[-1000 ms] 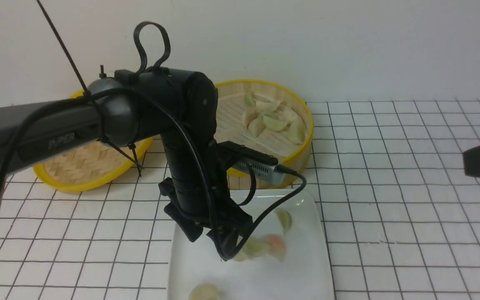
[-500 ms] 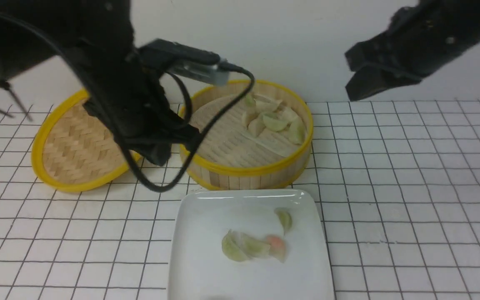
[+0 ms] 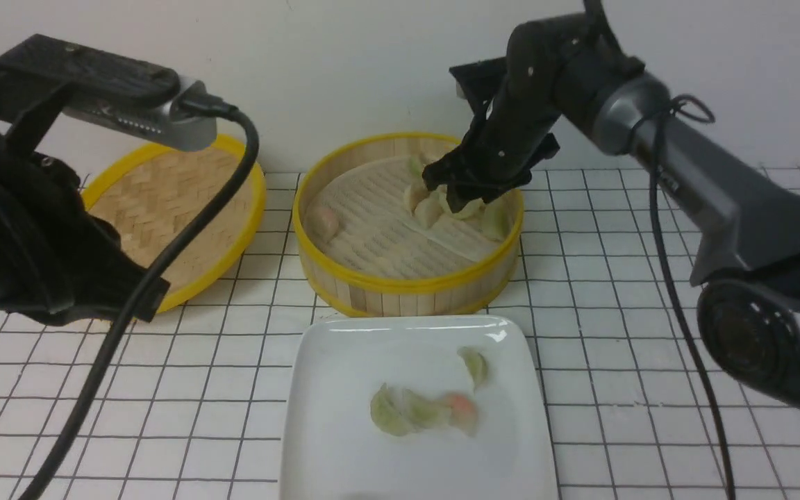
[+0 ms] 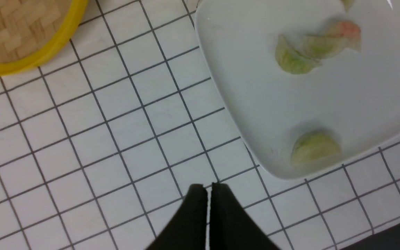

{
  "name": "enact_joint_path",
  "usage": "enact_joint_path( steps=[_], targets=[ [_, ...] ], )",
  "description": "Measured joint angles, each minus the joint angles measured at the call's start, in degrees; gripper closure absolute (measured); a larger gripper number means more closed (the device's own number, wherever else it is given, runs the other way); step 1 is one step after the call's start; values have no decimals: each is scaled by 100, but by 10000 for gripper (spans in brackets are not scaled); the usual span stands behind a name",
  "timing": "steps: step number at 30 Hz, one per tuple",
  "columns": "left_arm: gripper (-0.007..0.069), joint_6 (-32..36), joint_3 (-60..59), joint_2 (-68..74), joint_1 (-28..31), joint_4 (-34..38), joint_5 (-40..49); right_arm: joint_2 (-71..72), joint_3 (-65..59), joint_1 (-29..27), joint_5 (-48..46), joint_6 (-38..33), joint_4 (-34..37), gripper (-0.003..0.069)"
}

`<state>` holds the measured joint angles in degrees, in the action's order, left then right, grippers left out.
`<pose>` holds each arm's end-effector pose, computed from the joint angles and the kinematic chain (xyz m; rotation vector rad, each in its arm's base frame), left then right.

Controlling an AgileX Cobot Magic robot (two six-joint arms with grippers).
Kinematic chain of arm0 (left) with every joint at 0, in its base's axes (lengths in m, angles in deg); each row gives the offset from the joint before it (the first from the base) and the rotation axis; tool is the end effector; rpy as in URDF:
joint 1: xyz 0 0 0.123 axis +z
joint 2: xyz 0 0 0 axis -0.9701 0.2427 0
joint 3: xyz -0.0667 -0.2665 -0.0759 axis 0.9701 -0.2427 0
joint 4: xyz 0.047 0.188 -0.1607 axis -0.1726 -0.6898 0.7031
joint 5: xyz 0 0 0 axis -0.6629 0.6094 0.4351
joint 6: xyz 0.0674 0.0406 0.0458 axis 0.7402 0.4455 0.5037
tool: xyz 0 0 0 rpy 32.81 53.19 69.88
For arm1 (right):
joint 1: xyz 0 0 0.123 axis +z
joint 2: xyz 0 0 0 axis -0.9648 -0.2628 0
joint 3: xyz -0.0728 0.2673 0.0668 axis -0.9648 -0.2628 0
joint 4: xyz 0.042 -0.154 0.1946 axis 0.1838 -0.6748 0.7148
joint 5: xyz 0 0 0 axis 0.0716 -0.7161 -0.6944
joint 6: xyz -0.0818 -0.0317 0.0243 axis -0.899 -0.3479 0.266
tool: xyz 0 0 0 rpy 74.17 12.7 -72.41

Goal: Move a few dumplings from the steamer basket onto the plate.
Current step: Use the right arm to grab a dumpling from inside the steamer

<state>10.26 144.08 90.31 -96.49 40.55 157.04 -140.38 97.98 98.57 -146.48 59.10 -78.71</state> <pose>0.1967 -0.0782 0.3787 0.5190 2.6214 -0.1713 0.4901 0.2236 0.1999 -0.5118 2.7337 0.2254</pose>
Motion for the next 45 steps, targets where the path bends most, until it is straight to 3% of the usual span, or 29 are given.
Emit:
enact_joint_path(
  steps=[4, 20, 35, 45],
  targets=[
    [631, -26, -55, -168, 0, -238, 7, -44, 37, 29, -17, 108, -326, 243],
    [631, -42, -64, -185, 0, -474, 7, -160, 37, 85, -17, 251, -720, 230],
    [631, -42, -70, -185, 0, -480, 7, 55, 85, 311, -23, -127, 130, 229],
    [631, -42, -70, -185, 0, -480, 7, 29, 85, 354, -23, 674, -880, 229]
  ],
)
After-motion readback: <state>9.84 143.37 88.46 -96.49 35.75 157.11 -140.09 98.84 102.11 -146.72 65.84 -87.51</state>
